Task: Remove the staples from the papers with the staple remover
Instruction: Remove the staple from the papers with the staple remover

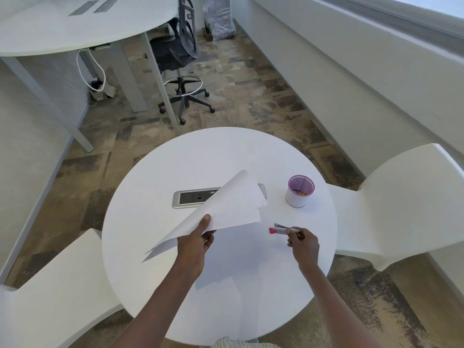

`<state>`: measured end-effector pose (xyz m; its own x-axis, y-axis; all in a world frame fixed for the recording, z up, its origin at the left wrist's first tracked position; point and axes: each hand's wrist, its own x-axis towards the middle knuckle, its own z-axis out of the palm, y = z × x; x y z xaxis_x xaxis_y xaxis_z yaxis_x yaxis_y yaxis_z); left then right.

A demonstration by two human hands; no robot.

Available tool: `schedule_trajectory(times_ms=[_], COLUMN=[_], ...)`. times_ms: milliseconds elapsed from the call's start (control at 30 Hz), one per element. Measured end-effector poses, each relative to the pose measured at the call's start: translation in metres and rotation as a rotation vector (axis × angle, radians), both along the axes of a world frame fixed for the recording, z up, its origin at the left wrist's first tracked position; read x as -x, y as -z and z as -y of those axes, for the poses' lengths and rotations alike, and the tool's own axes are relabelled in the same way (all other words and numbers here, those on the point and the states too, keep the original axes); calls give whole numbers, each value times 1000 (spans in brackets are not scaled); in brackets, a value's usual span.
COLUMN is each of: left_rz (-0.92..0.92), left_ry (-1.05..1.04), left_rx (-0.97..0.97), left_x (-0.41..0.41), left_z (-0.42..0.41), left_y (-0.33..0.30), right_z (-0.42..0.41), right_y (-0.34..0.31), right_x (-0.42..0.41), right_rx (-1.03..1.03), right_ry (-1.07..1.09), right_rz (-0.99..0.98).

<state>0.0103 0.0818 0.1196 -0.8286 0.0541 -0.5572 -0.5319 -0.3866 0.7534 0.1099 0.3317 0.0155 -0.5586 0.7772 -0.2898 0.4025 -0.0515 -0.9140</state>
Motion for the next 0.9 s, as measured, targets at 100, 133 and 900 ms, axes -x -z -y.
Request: schedule_trajectory(times_ms=[100, 133, 900], left_rz=[-13, -23, -188], left_ry=[-14, -18, -66], left_rx=[-22, -30, -184], left_x=[0, 0, 4], left_z=[1, 1, -2], left_y=[-3, -4, -39], right_z=[9, 13, 124], right_y=[-25, -34, -182], right_x=[4, 5, 51], right_rx=[144, 200, -134], right_ry=[-76, -117, -566], right_rz=[-146, -189, -77])
